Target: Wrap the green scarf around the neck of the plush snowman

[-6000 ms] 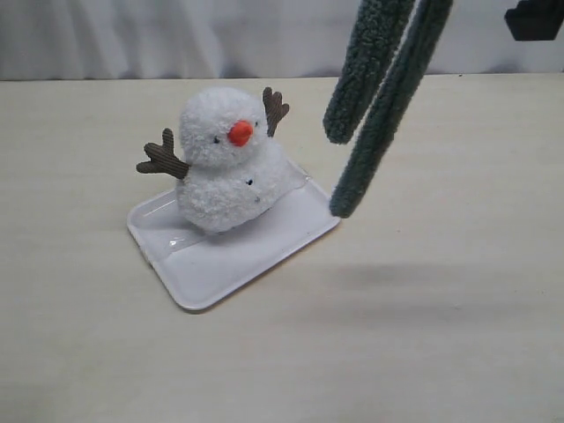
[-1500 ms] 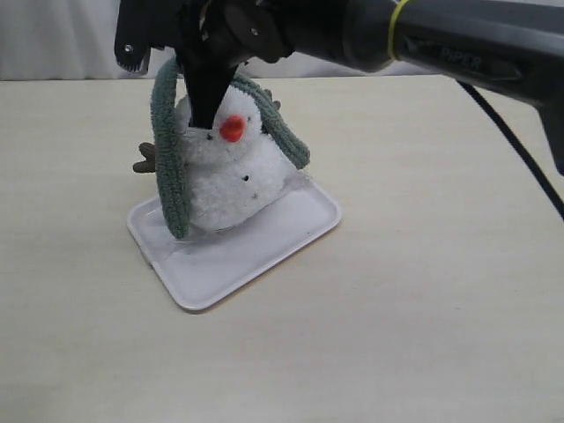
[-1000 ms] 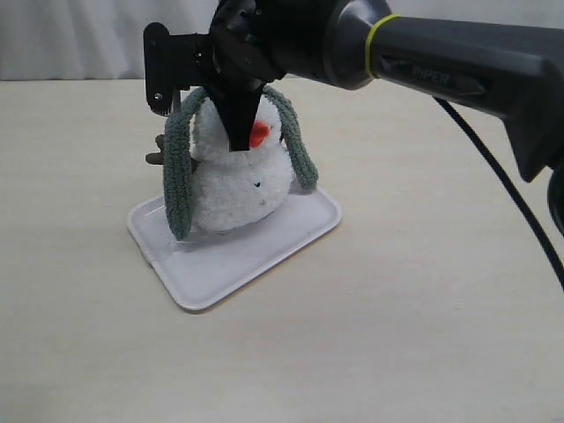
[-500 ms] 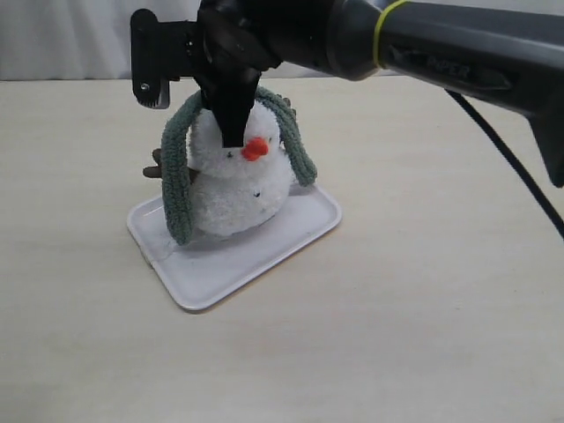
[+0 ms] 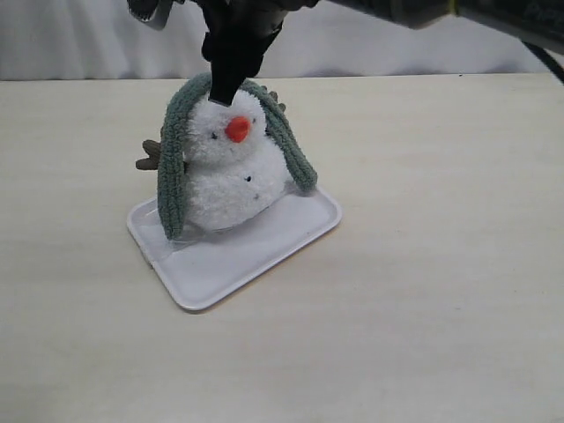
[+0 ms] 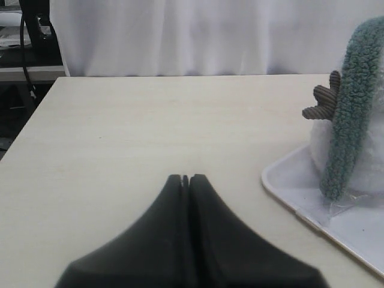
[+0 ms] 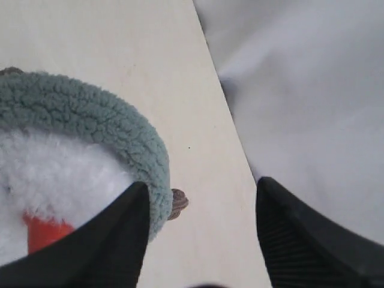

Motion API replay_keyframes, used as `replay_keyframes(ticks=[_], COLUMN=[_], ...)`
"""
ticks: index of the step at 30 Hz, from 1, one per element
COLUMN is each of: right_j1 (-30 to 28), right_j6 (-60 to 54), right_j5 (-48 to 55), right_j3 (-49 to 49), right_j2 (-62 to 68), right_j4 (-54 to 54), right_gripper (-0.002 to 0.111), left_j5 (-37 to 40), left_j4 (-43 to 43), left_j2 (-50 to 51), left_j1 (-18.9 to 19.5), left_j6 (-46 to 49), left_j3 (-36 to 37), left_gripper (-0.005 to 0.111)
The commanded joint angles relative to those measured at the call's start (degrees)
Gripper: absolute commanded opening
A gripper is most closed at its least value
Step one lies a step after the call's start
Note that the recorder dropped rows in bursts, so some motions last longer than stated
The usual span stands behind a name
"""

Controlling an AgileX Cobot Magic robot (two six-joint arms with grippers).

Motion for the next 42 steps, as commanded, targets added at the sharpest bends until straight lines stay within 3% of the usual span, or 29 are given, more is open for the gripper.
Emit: replay_keyframes(ticks=[1,6,10,15,19,28,42], right_j1=[-0.04,-0.33,-3.94,-11.46,-13.61,-13.12,-12.71], right_j6=[2.80,8.85,20.39,6.44,-0.82,-0.32,-0.54], right_j5=[-0.19,-1.50,-1.12,-0.52,-0.65,3.11,-9.60], right_j3=[0.15,0.15,0.15,-1.01,-2.53,-7.95,-8.34], right_j2=[-0.75,-0.63,-0.63,-0.11,1.58,9.36,13.11], right_j4=[-0.21,0.03,3.11,34.22,47.47,47.33,47.44], right_gripper=[0.052,0.049,0.027,0.004,0.004,0.004,0.004], left_j5=[-0.73,-0.73,-0.73,-0.73,-0.73,-0.73,-0.73], left_j4=[-0.09,-0.09,-0.09,-0.09,-0.09,-0.09,-0.09], left_j2=[-0.15,-0.15,-0.15,-0.15,-0.15,-0.15,-0.15], left_j1=[0.10,0.10,0.10,0.10,0.10,0.10,0.10], left_j6=[-0.33,-0.33,-0.33,-0.33,-0.33,-0.33,-0.33], left_j3=[0.14,0.14,0.14,0.14,0.14,0.14,0.14], left_gripper=[0.000,0.000,0.000,0.000,0.000,0.000,0.000])
